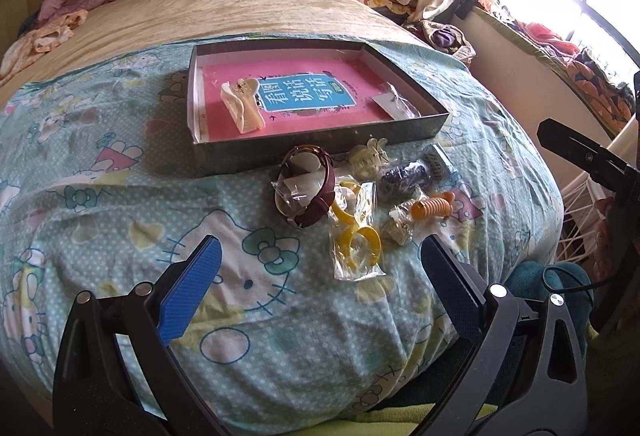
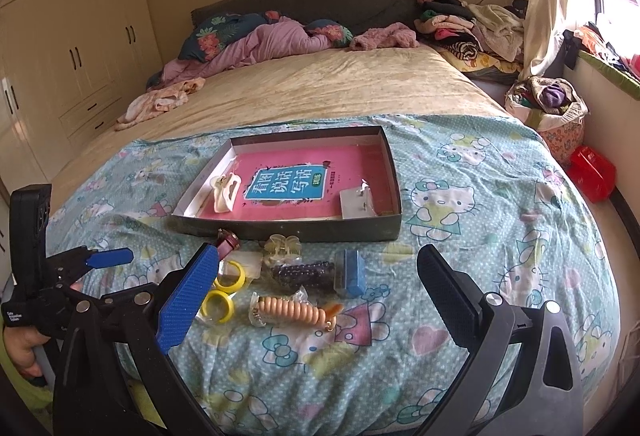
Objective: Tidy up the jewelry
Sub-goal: 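Withdraw both open tools from the box back toward the remaining jewelry, then grasp the bagged yellow bangles with the left tool while the right tool grasps the blue plastic box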
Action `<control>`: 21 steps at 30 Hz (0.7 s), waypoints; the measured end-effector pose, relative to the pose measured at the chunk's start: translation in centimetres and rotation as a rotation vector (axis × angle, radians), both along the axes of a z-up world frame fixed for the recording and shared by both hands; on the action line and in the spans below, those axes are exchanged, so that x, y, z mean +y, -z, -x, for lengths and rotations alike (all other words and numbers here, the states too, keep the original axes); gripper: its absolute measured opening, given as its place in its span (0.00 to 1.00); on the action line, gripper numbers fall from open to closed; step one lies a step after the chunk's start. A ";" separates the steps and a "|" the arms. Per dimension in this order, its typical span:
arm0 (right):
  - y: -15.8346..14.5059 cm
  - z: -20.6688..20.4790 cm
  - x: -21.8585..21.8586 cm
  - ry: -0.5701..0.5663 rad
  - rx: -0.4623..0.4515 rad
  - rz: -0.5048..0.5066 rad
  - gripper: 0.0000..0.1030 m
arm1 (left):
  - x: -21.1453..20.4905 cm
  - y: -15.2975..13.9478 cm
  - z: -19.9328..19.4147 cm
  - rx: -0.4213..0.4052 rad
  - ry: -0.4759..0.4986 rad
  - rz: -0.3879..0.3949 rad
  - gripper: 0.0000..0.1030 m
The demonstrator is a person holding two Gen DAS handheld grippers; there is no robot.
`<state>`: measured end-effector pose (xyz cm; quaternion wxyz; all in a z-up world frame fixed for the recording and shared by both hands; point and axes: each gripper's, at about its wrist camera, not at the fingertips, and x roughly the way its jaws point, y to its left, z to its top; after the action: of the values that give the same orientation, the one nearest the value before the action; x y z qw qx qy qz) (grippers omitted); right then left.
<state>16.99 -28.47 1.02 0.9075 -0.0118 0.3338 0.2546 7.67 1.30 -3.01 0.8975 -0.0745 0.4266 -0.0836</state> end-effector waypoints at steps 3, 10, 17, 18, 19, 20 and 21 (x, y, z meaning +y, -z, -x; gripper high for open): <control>0.4 -0.1 0.0 -0.001 0.010 0.008 0.96 | -0.4 0.7 -0.1 0.017 0.012 0.004 0.91; 2.2 -0.9 0.2 0.003 0.049 0.040 0.96 | -1.3 2.1 -0.6 0.048 0.038 0.017 0.91; 4.5 -1.9 0.2 0.023 0.093 0.077 0.96 | -2.2 3.5 -1.1 0.073 0.069 0.025 0.85; 4.8 -2.0 0.2 0.023 0.097 0.080 0.96 | -2.4 3.7 -1.2 0.076 0.072 0.024 0.80; 5.0 -2.1 0.2 0.024 0.100 0.084 0.96 | -2.5 3.7 -1.3 0.076 0.075 0.025 0.78; 5.2 -2.2 0.3 0.024 0.102 0.087 0.96 | -2.7 3.9 -1.4 0.078 0.080 0.027 0.74; 5.3 -2.3 0.3 0.023 0.104 0.088 0.96 | -2.8 4.0 -1.6 0.081 0.084 0.031 0.69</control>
<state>19.28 -28.18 -4.33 0.8905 -0.0347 0.3915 0.2293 9.25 -1.48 -7.01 0.8740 -0.0738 0.4639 -0.1247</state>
